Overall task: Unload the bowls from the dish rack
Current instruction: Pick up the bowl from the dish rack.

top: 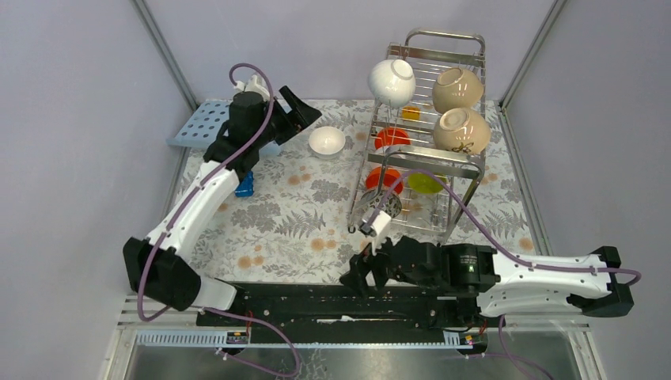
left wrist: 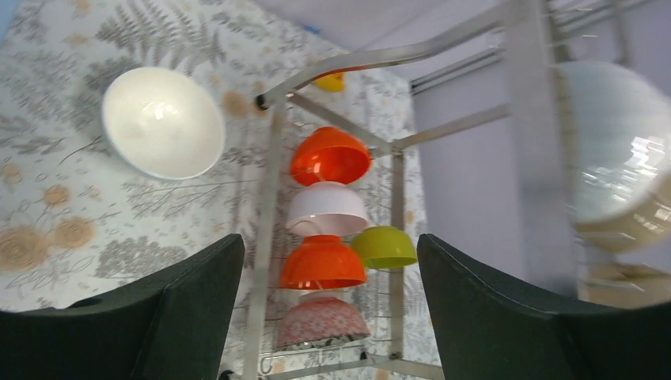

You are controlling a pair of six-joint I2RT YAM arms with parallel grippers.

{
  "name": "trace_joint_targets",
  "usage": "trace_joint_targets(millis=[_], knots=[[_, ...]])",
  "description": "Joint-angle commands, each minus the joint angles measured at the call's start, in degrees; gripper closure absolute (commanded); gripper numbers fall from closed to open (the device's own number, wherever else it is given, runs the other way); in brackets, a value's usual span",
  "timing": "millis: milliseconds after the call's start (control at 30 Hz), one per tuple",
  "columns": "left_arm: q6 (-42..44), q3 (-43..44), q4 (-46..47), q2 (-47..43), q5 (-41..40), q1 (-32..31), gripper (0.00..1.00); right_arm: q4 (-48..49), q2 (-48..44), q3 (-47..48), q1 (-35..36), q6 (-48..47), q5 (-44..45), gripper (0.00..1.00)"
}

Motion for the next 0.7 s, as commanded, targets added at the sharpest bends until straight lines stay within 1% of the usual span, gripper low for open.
trace_joint_targets(millis=[0, 67, 100, 200, 267, 333, 367, 433, 467, 500, 533, 567, 600, 667], knots=[[0.7, -2.58, 10.7, -5.64, 5.39, -0.01, 0.15, 0.6, 6.13, 13.75, -0.06, -7.28, -12.93, 0.17], [0.41, -2.82, 12.22, -7.07, 6.53, -0.01, 0.15, -1.55, 8.45, 20.91, -0.03, -9.79, -14.03, 0.17], [0.22, -2.91, 13.39, -7.58, 7.01, 0.03, 0.15, -2.65, 9.42, 26.1, -0.08, -10.93, -13.48, 0.17], [-0.9, -4.33, 18.74, -9.02, 7.0, 0.11, 0.14, -5.99, 13.08, 39.47, -0.14, -14.47, -7.14, 0.17], [-2.32, -5.44, 23.24, -9.7, 6.62, 0.22, 0.13, -8.79, 16.37, 49.14, -0.13, -16.82, 0.68, 0.17], [-4.9, -6.0, 28.62, -9.6, 6.7, 0.36, 0.1, -12.35, 20.84, 59.14, -0.14, -19.88, 11.57, 0.17], [-6.24, -5.92, 30.98, -9.19, 7.58, 0.39, 0.09, -13.64, 23.28, 63.81, -0.3, -21.64, 17.25, 0.17], [-8.97, -4.38, 34.62, -7.05, 11.02, 0.47, 0.07, -15.2, 28.06, 71.38, -2.0, -25.56, 24.63, 0.18], [-10.24, -2.85, 35.67, -5.57, 12.88, 0.51, 0.07, -15.97, 30.03, 74.73, -3.88, -25.93, 26.07, 0.19], [-11.63, -1.22, 36.46, -3.67, 15.16, 0.56, 0.06, -17.52, 32.05, 78.15, -7.18, -24.68, 25.43, 0.2], [-12.94, 0.63, 36.96, -1.18, 17.28, 0.56, 0.05, -20.0, 33.73, 82.1, -11.17, -22.51, 23.43, 0.21], [-14.41, 2.37, 37.55, 0.58, 19.04, 0.56, 0.02, -21.03, 34.71, 83.15, -14.89, -20.62, 21.42, 0.22], [-15.84, 3.71, 38.51, 2.27, 20.75, 0.56, 0.01, -20.26, 34.98, 83.23, -17.79, -19.82, 20.27, 0.23], [-18.92, 5.65, 41.6, 5.23, 23.59, 0.65, 0.01, -15.5, 33.49, 78.55, -20.15, -20.18, 20.48, 0.24]])
